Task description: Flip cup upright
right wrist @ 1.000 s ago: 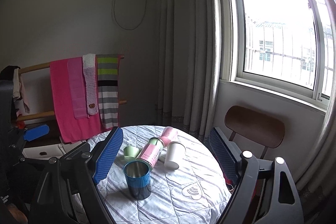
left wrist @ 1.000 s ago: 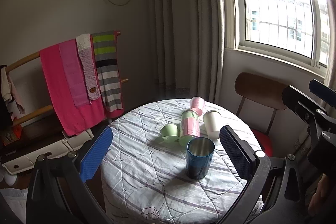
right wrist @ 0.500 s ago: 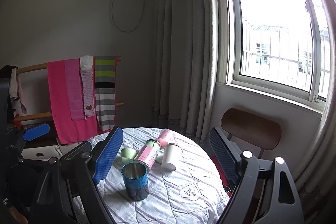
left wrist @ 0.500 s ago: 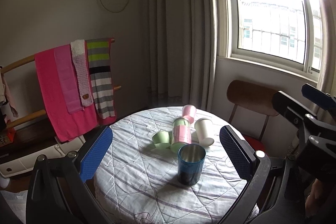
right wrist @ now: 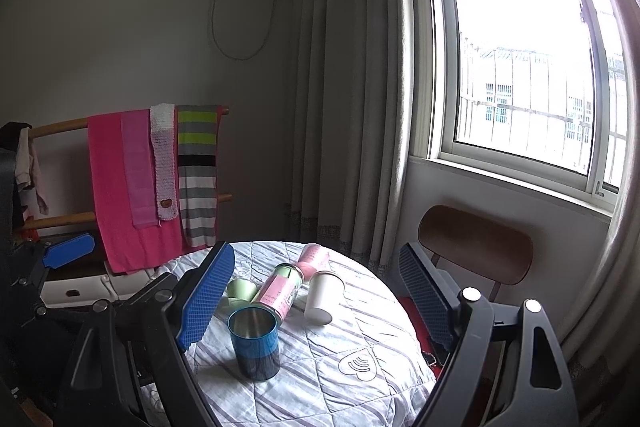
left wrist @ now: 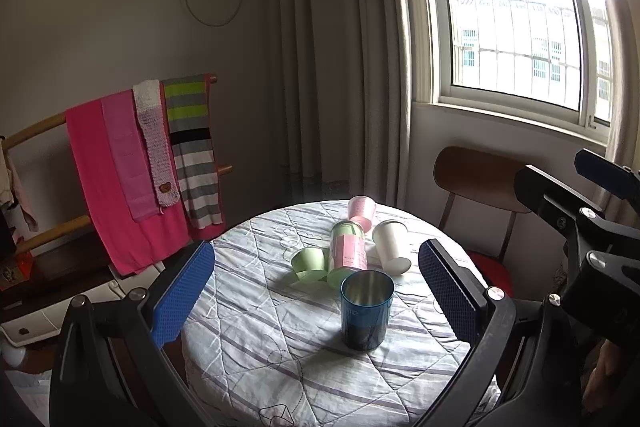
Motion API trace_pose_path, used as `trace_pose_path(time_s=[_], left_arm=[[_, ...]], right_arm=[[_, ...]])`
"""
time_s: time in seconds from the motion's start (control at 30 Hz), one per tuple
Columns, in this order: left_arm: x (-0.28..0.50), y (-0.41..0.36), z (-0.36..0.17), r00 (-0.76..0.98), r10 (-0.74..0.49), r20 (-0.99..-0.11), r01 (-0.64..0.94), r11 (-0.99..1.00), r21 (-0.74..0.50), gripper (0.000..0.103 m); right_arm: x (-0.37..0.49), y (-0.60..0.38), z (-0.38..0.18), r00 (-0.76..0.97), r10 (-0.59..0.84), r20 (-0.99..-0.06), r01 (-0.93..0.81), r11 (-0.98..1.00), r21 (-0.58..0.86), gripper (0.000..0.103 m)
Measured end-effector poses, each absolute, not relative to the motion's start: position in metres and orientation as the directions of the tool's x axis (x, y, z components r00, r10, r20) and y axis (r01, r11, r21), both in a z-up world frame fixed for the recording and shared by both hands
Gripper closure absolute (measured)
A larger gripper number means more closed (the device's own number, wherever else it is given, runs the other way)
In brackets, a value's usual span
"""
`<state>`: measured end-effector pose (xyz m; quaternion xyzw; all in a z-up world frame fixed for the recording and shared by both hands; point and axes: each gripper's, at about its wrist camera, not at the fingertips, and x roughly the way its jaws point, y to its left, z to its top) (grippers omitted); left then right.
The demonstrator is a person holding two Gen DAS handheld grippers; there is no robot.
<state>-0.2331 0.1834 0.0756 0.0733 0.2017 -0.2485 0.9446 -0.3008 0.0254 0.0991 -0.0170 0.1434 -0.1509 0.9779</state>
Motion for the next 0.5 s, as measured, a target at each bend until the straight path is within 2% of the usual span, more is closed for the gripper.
trace_pose_path(time_s=[0.5], left_arm=[[-0.2392,0.1807,0.0738,0.814,-0.428,-0.393,0.494,0.866,0.078,0.000]], right_arm=[[-0.2980,0.0202,0.0956,0.906,-0.300,-0.297,0.293,0.954,-0.068,0.017]])
